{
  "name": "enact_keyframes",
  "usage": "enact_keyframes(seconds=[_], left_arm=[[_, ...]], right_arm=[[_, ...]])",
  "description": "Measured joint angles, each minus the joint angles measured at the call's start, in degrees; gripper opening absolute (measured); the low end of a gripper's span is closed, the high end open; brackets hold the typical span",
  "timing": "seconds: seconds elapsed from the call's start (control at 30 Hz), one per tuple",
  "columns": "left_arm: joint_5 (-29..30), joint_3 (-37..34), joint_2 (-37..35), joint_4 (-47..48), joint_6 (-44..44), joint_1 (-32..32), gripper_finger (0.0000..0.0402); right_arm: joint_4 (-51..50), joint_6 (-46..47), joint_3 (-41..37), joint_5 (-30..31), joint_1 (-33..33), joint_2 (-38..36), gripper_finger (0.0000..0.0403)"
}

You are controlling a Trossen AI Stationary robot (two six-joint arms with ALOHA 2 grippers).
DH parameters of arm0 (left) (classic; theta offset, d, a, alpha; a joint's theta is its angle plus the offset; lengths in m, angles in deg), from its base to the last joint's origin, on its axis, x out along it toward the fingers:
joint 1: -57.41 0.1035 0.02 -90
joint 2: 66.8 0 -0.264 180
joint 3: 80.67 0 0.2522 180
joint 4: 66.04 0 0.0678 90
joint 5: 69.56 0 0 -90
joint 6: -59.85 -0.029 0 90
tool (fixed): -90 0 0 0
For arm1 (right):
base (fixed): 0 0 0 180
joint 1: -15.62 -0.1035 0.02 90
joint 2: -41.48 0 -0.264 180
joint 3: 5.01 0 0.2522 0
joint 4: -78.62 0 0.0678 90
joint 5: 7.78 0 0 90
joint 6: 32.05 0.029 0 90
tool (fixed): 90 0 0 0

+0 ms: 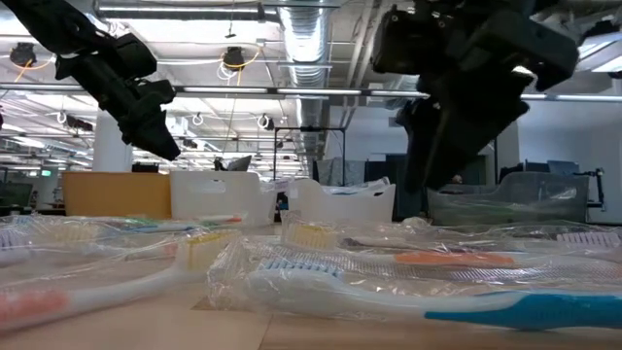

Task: Pick & Place Toothbrushes
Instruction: Put the purple toothbrush into the left white bin

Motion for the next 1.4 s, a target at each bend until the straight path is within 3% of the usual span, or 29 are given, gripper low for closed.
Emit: enact_keyframes(seconds=[0.13, 0.4, 0.5, 0.87, 1.17, 1.4], left_arm=[[0.00, 0.00, 0.00, -0.08, 0.02, -0.17, 0.0219], [0.00, 0.00, 0.02, -0.19, 0.02, -0.26, 0.0219], [-0.01, 0.00, 0.02, -0.18, 0.02, -0.27, 0.0219], [-0.02, 0.00, 0.01, -0.31, 0.02, -0.26, 0.0219], [-0.02, 0.00, 0.00, -0.33, 0.04, -0.28, 0.0219], [-0.03, 0.00, 0.01, -0.37, 0.03, -0.27, 0.0219]], right_arm=[[-3.11, -0.02, 2.26, -0.10, 0.03, 1.87, 0.0235], [0.37, -1.80, 2.02, -7.29, 2.37, 4.47, 0.0234], [4.41, -4.56, 2.57, -8.53, 3.16, 6.20, 0.0234], [4.03, -6.49, 2.26, -11.54, 5.18, 6.80, 0.0234], [12.94, -6.12, -2.44, -15.38, 6.20, 6.78, 0.0234], [14.08, -6.10, -3.14, -16.07, 7.07, 6.78, 0.0221]])
